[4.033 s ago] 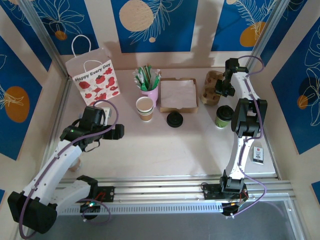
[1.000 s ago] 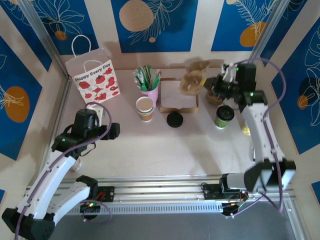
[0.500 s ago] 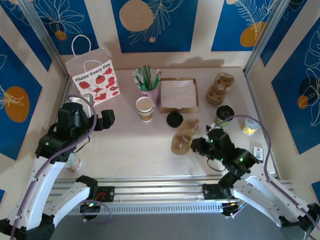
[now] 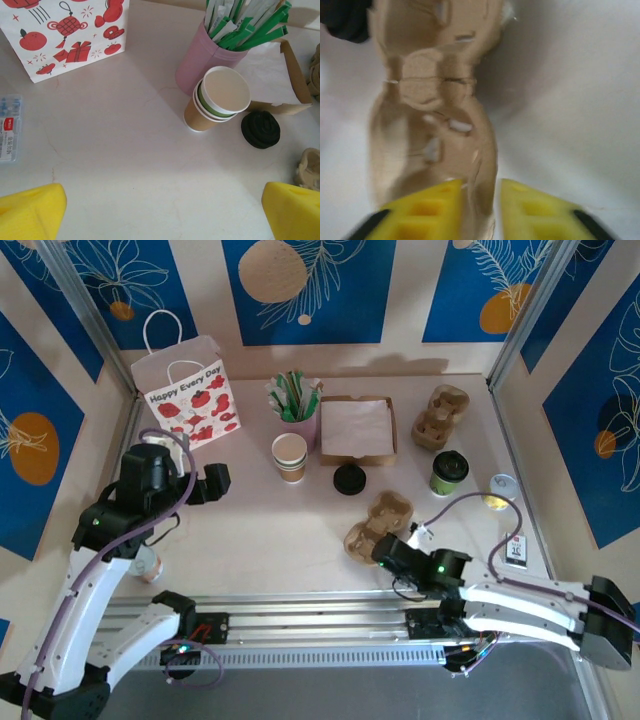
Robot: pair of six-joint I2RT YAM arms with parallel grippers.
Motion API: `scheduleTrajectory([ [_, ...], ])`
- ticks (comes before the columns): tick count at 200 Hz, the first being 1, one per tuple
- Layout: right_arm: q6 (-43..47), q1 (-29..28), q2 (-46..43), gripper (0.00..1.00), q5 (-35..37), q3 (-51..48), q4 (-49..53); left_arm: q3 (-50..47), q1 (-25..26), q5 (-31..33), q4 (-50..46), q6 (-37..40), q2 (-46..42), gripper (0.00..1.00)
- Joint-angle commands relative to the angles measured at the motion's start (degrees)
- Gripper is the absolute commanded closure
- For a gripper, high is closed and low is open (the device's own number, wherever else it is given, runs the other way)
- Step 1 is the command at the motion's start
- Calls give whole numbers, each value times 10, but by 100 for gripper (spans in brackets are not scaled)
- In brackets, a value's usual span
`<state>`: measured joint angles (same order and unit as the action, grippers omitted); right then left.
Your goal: Pack the takeout coffee
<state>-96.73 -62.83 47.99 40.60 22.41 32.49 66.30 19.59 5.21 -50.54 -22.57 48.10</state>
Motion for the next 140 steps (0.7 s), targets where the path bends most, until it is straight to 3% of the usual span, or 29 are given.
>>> scheduleTrajectory([
  [1,-49,-16,51,58,39,51,0,31,-9,4,-16,4,8,0],
  [30,12,-32,102,40,33,138,45,63,-13,5,-33,4,33,0],
  [60,184,-24,122,26,21,238,95,101,-24,-3,-47,-11,60,0],
  [73,287,16,139,22,-23,274,116,119,-32,-9,-55,-17,73,0],
  [86,387,84,157,21,-121,294,123,135,-43,-21,-61,-24,84,0],
  [109,500,185,165,20,-215,294,136,160,-75,-42,-72,-38,103,0],
  [140,600,241,198,19,-238,302,171,192,-137,-98,-79,-65,142,0],
])
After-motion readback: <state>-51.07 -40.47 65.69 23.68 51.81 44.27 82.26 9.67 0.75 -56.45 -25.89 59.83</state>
